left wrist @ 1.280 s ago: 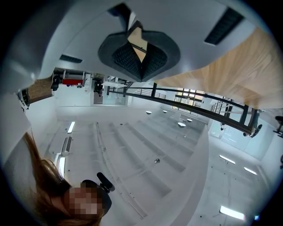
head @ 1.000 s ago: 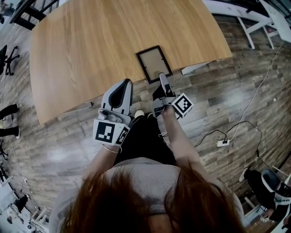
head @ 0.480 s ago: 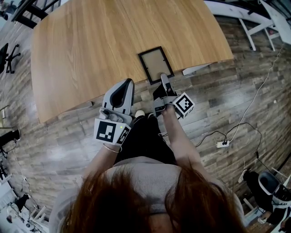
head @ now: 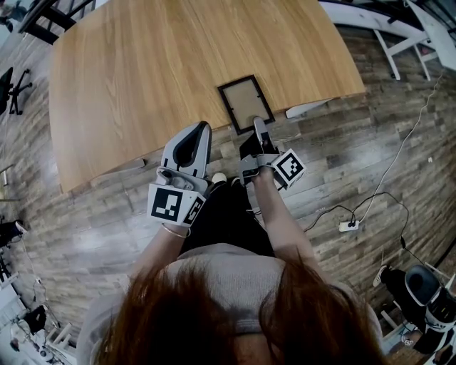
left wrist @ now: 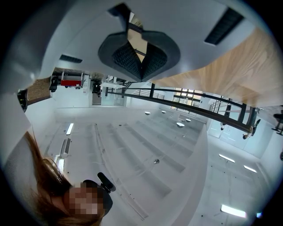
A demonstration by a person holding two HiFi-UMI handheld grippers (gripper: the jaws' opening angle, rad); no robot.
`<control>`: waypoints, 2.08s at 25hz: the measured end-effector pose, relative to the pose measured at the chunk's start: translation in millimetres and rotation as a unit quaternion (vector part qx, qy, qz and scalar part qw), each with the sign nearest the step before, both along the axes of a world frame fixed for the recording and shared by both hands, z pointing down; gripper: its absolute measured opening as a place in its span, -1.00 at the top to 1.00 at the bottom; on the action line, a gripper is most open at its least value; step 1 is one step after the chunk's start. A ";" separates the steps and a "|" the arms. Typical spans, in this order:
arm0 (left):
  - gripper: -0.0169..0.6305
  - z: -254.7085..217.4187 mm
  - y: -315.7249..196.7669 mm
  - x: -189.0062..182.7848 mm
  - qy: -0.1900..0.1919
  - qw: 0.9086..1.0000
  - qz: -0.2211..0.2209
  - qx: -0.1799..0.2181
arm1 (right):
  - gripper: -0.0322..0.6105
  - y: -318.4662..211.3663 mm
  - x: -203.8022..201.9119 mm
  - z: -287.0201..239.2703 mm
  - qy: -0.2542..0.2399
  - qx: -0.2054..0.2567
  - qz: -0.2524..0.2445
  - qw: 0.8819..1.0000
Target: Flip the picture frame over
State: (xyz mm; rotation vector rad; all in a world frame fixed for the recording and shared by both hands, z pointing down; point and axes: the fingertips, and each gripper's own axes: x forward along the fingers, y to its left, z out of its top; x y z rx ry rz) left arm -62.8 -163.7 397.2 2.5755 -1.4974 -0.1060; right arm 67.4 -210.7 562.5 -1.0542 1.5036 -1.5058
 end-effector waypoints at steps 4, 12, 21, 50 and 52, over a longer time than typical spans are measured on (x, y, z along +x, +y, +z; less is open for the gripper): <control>0.93 -3.2 1.2 -2.6 0.001 1.000 0.000 0.005 | 0.64 -1.3 8.7 -28.7 0.090 0.041 0.000 0.995; 0.93 -11.4 0.9 -3.7 0.002 1.000 0.003 0.014 | 0.64 -10.9 15.1 -97.5 0.498 0.179 -0.040 0.847; 0.93 -16.3 -0.2 -11.9 0.003 1.000 -0.005 0.018 | 0.63 6.4 -41.6 -94.2 0.808 0.335 -0.153 0.460; 0.93 -18.7 4.1 -22.7 0.029 0.999 -0.009 0.013 | 0.61 28.3 -102.5 19.4 0.876 0.314 -0.340 0.133; 0.93 -18.1 2.8 -23.6 0.030 0.999 -0.010 0.012 | 0.61 28.7 -102.7 20.0 0.875 0.317 -0.340 0.132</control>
